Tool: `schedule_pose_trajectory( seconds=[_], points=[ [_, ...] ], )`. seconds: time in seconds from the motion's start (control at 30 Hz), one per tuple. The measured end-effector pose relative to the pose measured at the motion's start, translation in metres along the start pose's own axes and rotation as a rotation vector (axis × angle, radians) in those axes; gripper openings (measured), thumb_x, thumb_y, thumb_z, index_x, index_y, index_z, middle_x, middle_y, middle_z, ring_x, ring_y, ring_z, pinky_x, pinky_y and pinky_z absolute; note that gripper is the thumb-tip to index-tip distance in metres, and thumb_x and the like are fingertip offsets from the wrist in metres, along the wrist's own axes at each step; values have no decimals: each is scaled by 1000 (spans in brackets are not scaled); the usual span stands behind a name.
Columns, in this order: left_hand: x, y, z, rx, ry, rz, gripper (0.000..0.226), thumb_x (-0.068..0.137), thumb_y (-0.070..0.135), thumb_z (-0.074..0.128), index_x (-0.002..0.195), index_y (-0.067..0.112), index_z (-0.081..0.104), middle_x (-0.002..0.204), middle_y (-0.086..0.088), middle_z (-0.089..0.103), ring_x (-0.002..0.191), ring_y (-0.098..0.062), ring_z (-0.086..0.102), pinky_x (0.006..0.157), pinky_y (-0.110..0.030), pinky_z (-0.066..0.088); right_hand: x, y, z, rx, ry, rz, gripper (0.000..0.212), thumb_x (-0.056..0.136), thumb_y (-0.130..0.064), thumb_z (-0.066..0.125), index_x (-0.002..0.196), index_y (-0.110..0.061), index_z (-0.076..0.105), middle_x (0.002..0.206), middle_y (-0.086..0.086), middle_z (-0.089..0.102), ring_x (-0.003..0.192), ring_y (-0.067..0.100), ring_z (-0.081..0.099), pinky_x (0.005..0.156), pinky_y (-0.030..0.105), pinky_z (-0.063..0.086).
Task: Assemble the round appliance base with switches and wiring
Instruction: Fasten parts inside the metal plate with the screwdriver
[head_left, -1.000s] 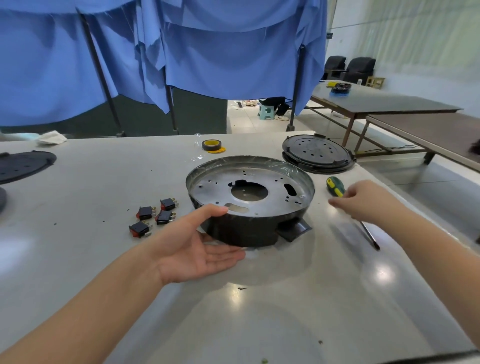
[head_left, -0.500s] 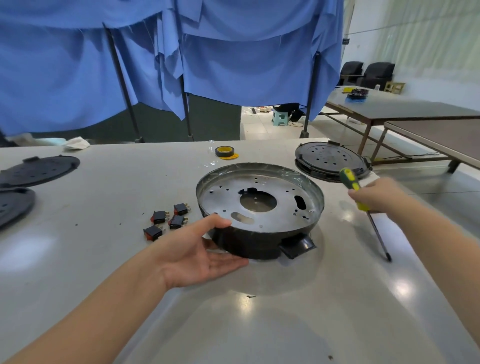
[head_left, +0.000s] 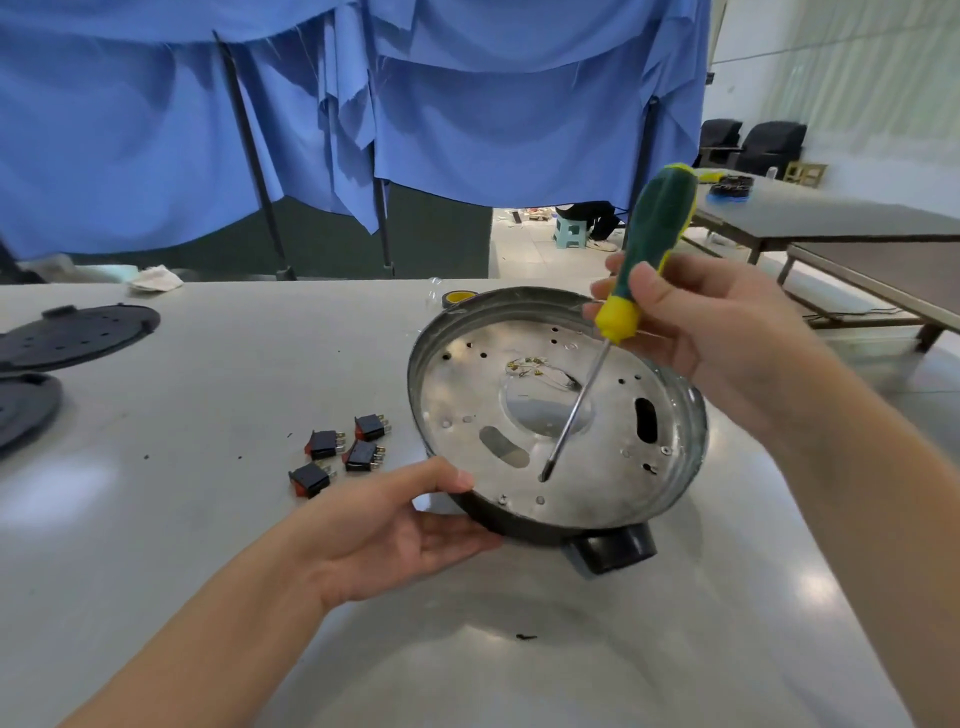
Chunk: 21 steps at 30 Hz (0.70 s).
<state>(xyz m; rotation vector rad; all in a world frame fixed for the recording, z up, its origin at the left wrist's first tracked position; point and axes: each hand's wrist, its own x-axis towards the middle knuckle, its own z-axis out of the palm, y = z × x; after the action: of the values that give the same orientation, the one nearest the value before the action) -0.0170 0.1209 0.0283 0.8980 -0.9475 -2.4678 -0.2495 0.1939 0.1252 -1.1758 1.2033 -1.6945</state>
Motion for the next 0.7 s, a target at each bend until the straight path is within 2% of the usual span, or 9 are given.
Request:
schedule_pose_trajectory(
  seconds=[0.1, 0.17, 0.3, 0.5, 0.7],
  points=[
    [-3, -1, -3, 34, -17, 15, 73, 56, 0, 77, 125, -1, 56, 117, -29, 64, 106, -46, 63, 89, -49, 54, -5, 13, 13, -24, -72, -105, 23, 86, -18, 54, 107, -13, 60, 93, 3, 76, 93, 22, 72, 75, 24, 56],
    [-5, -3, -3, 31, -23, 17, 69, 55, 1, 77, 121, -1, 58, 116, -30, 65, 104, -47, 64, 85, -47, 56, -6, 19, 16, -24, -104, -147, 25, 87, -19, 51, 111, -15, 59, 95, 2, 75, 96, 21, 71, 79, 25, 56],
    [-4, -5, -3, -2, -20, -9, 80, 54, 0, 77, 130, -3, 52, 117, -32, 63, 107, -48, 62, 77, -44, 59, -5, 23, 18, -3, -166, -184, 25, 95, -12, 43, 117, -13, 56, 100, 4, 74, 102, 23, 69, 86, 29, 55],
    [-6, -5, -3, -17, -36, -22, 88, 55, 1, 77, 137, -4, 44, 118, -34, 62, 109, -48, 61, 85, -46, 57, -2, 25, 30, -16, -259, -217, 27, 95, -11, 40, 119, -11, 54, 100, 4, 73, 104, 24, 68, 90, 32, 53],
    [-7, -5, -3, -19, -38, -38, 92, 57, 3, 77, 140, -4, 40, 119, -35, 61, 110, -47, 61, 86, -47, 56, -9, 28, 32, -81, -273, -247, 26, 97, -8, 39, 117, -15, 54, 100, 1, 73, 104, 21, 68, 89, 29, 54]
  ],
)
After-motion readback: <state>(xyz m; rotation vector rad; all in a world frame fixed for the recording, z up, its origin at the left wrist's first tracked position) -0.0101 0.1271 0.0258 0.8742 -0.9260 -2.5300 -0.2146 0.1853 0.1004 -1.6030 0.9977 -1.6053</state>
